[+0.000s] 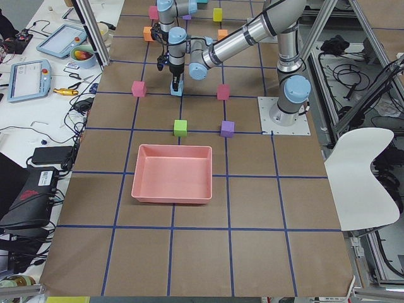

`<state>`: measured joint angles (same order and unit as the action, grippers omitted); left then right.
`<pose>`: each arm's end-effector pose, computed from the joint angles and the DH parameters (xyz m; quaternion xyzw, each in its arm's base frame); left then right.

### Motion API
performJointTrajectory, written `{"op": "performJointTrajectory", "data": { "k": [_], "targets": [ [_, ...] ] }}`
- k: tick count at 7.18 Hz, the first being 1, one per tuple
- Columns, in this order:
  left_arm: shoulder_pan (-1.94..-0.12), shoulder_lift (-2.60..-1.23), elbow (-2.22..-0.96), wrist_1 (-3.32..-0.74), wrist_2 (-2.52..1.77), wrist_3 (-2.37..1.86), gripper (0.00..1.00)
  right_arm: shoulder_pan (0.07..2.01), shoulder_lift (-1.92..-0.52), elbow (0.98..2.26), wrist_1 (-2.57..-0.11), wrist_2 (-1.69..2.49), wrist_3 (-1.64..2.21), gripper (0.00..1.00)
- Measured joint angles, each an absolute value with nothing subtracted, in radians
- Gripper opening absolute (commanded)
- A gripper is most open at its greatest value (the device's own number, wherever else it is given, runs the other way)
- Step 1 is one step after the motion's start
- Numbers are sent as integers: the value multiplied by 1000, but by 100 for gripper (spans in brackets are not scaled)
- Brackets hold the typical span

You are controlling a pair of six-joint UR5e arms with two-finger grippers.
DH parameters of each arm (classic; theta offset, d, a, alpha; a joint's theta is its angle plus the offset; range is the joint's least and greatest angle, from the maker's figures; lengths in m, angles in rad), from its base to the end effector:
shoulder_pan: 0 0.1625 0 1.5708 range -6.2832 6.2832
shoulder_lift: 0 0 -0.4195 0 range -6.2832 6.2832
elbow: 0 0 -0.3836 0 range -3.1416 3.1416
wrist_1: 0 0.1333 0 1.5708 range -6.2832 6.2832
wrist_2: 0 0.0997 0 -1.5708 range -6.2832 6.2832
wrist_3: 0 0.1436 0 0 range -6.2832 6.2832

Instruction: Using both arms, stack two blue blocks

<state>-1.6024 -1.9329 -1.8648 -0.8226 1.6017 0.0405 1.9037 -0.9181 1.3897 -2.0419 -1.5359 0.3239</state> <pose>-0.1467 -0.5607 0.1870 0.0353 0.9982 -0.0460 0.0156 0.3582 -0.6127 0.1779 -0.0045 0.9998 0.0059 0.0164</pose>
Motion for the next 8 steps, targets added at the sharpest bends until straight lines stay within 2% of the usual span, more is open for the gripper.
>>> {"op": "performJointTrajectory", "data": {
  "k": [1, 2, 3, 4, 8],
  "targets": [
    [-1606, -1917, -1835, -872, 1601, 38, 0, 1904, -917, 1401, -2042, -1531, 326, 12],
    [-1607, -1905, -1795, -934, 1600, 37, 0, 1904, -916, 1411, -2042, -1526, 328, 30],
    [-1607, -1899, -1759, -981, 1599, 37, 0, 1904, -915, 1416, -2043, -1523, 329, 74],
    [-1607, -1899, -1733, -1004, 1598, 36, 0, 1904, -915, 1417, -2043, -1522, 329, 100],
    [-1609, -1903, -1681, -1042, 1595, 25, 0, 1896, -926, 1409, -2047, -1525, 321, 100]
  ]
}}
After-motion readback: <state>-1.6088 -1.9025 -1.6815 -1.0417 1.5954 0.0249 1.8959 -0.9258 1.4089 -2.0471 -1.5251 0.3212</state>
